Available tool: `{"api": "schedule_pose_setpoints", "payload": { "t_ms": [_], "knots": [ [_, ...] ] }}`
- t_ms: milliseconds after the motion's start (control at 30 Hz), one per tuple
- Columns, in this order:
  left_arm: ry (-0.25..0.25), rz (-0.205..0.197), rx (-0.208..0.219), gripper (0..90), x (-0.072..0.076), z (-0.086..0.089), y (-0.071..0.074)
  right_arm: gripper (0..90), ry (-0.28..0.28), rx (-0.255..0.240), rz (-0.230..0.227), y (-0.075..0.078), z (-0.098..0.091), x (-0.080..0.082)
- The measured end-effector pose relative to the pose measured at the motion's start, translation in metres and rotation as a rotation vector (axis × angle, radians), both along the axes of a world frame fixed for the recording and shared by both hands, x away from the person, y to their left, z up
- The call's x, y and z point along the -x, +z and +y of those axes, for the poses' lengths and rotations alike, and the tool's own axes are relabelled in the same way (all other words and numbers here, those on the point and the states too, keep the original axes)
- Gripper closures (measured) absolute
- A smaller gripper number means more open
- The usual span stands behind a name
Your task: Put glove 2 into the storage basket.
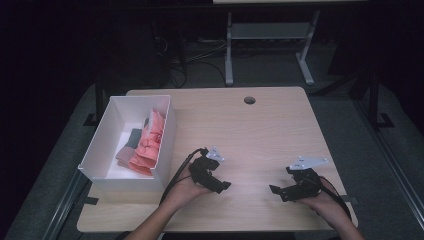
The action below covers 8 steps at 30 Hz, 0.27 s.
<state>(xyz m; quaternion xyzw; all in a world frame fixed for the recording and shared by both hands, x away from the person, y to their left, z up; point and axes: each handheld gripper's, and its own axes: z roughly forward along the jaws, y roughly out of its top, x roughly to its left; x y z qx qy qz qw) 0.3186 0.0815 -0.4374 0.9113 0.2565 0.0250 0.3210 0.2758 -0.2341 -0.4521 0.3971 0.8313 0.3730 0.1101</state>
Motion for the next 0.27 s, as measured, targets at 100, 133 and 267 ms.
{"api": "schedule_pose_setpoints", "payload": {
  "t_ms": [100, 133, 267],
  "knots": [
    [-0.015, -0.008, -0.018, 18.7, 0.0007, -0.0003, -0.0007, 6.8, 0.002, 0.004, 0.002, -0.0007, -0.0005, -0.0006],
    [-0.017, -0.009, -0.016, 18.7, 0.001, -0.0006, -0.0005, 6.8, 0.0, 0.002, 0.002, -0.0008, -0.0004, -0.0006],
    [-0.016, -0.013, -0.01, 18.7, 0.0014, -0.0006, 0.0014, 6.8, 0.001, 0.006, 0.0, -0.0002, -0.0003, -0.0002]
  ]
}}
